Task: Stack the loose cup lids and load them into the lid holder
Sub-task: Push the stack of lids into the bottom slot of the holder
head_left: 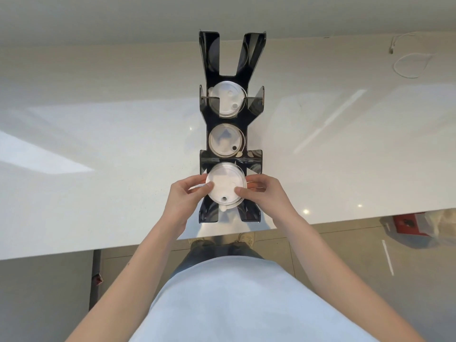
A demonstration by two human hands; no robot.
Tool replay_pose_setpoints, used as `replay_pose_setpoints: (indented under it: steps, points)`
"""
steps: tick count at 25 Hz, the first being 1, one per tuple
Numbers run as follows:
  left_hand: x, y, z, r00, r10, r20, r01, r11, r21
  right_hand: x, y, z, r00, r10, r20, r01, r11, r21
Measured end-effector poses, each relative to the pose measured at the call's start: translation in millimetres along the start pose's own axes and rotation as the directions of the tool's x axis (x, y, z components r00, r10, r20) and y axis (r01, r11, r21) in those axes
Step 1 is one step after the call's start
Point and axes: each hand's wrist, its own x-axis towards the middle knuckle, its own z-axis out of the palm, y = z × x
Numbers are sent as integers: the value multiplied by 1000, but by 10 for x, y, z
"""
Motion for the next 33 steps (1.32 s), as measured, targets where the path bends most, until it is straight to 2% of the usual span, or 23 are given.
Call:
replay_pose_setpoints:
  steps: [15,27,33]
  points:
    - [215,2,128,995,-33,-90,47,985,166,310,41,103,997,66,-42,-73,980,-185]
    - [205,-26,122,993,-29,-114,46,987,151,301,117,93,996,78,-31,-81,990,-112]
    - [174,-55,30,998,6,-61,4,987,161,139,177,81,991,59,-119,-51,996,68]
